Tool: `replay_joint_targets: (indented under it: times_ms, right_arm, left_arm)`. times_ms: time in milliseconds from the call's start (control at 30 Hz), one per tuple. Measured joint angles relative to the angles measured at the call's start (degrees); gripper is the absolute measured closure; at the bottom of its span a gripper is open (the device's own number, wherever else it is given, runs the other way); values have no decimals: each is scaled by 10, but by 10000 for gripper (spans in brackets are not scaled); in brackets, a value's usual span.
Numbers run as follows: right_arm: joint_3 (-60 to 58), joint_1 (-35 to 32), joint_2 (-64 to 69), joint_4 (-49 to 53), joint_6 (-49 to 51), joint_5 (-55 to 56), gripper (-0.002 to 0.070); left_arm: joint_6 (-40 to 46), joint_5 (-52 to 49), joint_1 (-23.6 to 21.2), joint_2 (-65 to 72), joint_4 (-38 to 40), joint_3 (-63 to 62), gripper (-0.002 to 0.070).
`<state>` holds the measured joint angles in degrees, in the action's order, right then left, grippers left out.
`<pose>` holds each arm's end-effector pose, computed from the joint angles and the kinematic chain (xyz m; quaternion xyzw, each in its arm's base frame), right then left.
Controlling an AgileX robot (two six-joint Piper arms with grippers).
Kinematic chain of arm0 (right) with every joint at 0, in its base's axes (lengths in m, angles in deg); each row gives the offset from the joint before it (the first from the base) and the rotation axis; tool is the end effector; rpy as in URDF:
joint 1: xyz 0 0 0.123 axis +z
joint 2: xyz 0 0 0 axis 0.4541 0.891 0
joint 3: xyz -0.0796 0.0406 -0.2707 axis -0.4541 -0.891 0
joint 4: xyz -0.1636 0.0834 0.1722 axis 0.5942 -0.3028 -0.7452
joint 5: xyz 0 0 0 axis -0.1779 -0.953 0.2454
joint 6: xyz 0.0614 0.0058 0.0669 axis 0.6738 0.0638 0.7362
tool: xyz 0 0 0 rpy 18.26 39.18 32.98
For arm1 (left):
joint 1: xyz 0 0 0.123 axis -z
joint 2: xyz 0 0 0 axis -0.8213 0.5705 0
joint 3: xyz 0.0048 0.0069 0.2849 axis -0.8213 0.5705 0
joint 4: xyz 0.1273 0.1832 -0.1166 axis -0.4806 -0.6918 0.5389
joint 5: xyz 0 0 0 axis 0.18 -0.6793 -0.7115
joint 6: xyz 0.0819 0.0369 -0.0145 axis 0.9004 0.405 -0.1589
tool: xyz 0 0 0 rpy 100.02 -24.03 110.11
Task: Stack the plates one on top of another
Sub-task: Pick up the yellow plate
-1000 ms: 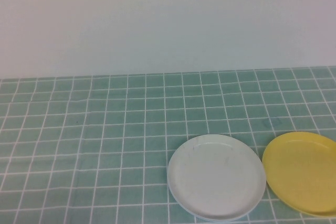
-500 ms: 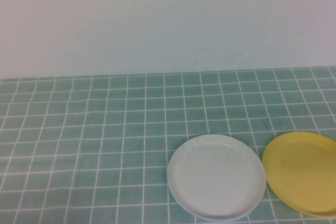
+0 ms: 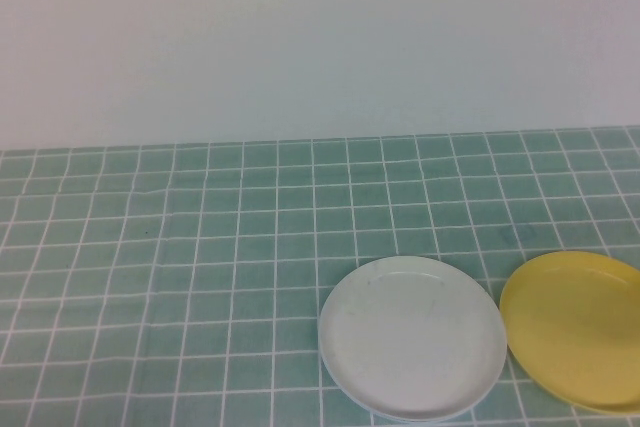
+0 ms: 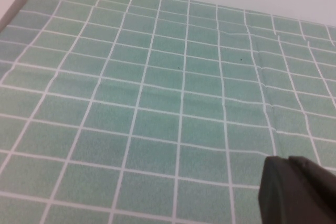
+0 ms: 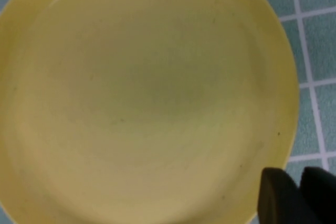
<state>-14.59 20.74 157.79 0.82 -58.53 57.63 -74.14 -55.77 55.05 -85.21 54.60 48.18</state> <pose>0.2276 -0.0123 0.1815 0.0619 0.9660 0.0597 0.2436 0.0532 0.0017 0.1739 -0.0271 0.7893 -0.0086 0.6134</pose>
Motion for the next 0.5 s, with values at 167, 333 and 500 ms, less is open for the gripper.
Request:
replay_joint_targets:
  times_ms: [167,333,500]
  right_arm:
    - [1,0,48,0,2,25,571]
    - [1,0,97,0,4,53,570]
    - [3,0,123,-3,4,72,570]
  left_arm:
    - [0,0,0,0,0,0,675]
    - [0,0,0,0,0,0,675]
    - [0,0,0,0,0,0,676]
